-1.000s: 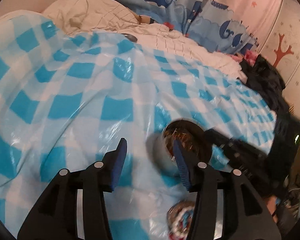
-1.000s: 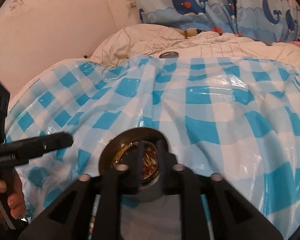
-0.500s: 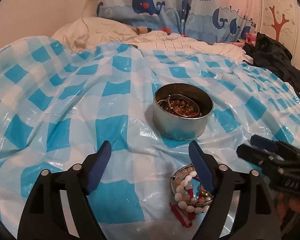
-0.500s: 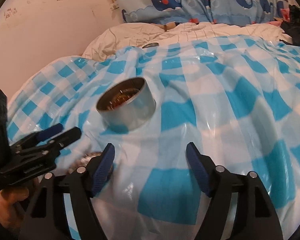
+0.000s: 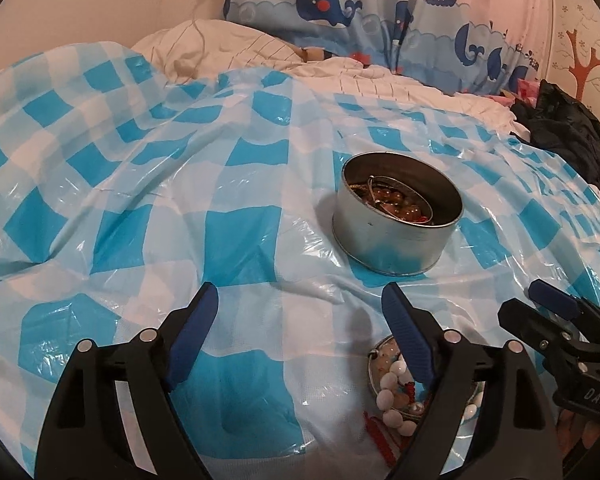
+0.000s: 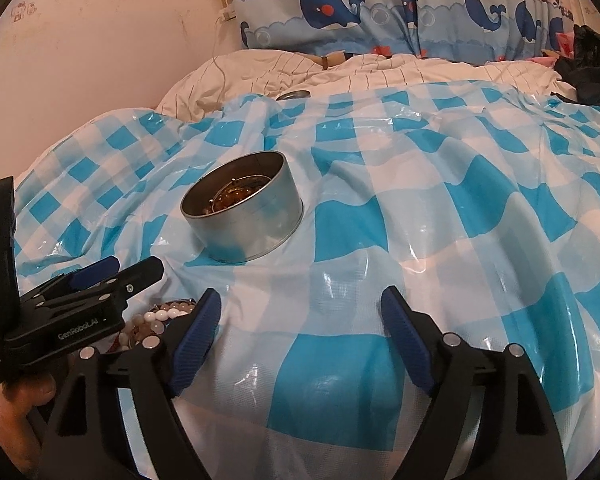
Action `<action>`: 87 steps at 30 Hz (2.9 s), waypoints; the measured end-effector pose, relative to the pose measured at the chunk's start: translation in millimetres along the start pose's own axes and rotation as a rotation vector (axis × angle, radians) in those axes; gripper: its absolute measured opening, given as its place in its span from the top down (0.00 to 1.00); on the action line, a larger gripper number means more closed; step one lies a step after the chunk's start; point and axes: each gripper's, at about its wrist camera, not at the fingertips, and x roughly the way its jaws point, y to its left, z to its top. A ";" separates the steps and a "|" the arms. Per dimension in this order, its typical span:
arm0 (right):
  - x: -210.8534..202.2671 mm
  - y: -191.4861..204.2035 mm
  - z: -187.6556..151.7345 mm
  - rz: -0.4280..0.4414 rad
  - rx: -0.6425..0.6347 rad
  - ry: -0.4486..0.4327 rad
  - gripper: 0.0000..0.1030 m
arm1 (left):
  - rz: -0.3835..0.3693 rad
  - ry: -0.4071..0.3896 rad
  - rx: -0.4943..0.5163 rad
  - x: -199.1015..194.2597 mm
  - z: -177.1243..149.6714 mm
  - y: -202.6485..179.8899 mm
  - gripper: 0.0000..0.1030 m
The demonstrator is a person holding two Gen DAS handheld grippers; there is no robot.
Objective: Organize jewelry
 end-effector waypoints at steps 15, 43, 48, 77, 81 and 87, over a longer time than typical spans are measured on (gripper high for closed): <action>1.8 4.9 -1.9 0.040 -0.024 0.017 0.20 | -0.150 0.005 -0.118 -0.8 1.7 24.2 0.22; -7.2 -12.7 -1.6 0.069 0.107 -0.002 0.17 | -0.277 0.134 0.217 -21.2 -16.7 -32.1 0.94; -6.5 -12.3 -1.7 0.069 0.108 -0.002 0.17 | -0.358 0.136 0.180 -28.3 -11.1 -26.6 0.94; 27.1 77.7 -12.8 0.162 -0.328 0.173 0.37 | -0.413 -0.022 -0.072 -61.1 32.1 38.2 0.94; 21.4 71.4 -11.6 0.195 -0.286 0.158 0.38 | -0.411 -0.024 -0.082 -61.0 31.9 38.4 0.94; -2.4 63.1 0.5 0.239 -0.231 0.054 0.38 | -0.424 -0.028 -0.086 -61.2 34.1 39.1 0.94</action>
